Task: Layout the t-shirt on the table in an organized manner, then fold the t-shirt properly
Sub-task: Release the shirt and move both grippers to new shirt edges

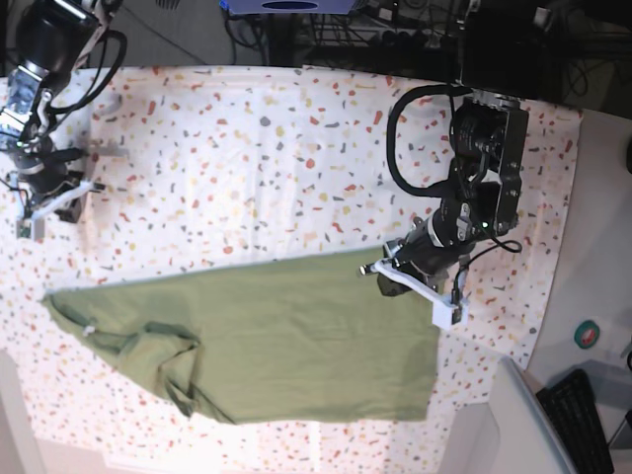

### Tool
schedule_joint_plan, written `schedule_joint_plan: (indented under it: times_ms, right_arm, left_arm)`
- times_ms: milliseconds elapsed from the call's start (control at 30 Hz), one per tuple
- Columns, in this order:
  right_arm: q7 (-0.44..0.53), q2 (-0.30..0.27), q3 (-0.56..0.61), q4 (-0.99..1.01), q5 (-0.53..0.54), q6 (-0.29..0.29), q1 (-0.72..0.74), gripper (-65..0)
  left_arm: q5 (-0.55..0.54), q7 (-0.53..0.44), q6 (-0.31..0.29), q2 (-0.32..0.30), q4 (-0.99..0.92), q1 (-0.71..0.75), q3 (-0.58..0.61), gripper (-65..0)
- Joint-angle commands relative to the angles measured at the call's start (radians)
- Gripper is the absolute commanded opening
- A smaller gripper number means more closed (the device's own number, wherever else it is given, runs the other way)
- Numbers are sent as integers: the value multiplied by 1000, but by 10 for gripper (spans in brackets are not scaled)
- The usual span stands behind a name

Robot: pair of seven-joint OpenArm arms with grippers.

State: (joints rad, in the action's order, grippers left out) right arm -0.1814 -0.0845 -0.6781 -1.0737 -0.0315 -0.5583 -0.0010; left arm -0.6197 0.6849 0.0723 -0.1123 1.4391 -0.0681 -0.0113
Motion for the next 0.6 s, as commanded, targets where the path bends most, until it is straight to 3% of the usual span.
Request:
schedule_joint_plan:
  times_ms: [0,167,300,367,467,567]
  right_arm:
    - [24,-21,-5,-26,12,-1,3,-650]
    - [24,-27,1,-26,12,-1,-23,-650]
    - [24,-27,2,-26,12,-1,-29,-650]
    - [24,-25,2,-26,12,-1,-29,-650]
    - [24,-21,2,-26,12,-1,-27,-650]
    - [24,-21,2,-26,12,-1,-29,-650]
  left_arm:
    - [-15,-20,-2,-2,15,7,-63,-604]
    - [-87,-20,-4,10,-60,35,-220,-252]
    - [-125,-26,-55,-23,-169,23,-221,-53]
    - [-119,-26,-98,-23,-231,-11,-226,-5]
    - [-119,-27,-150,-23,-335,-54,-227,-5]
    - [-119,-80,-156,-22,-412,-86,-221,-3]
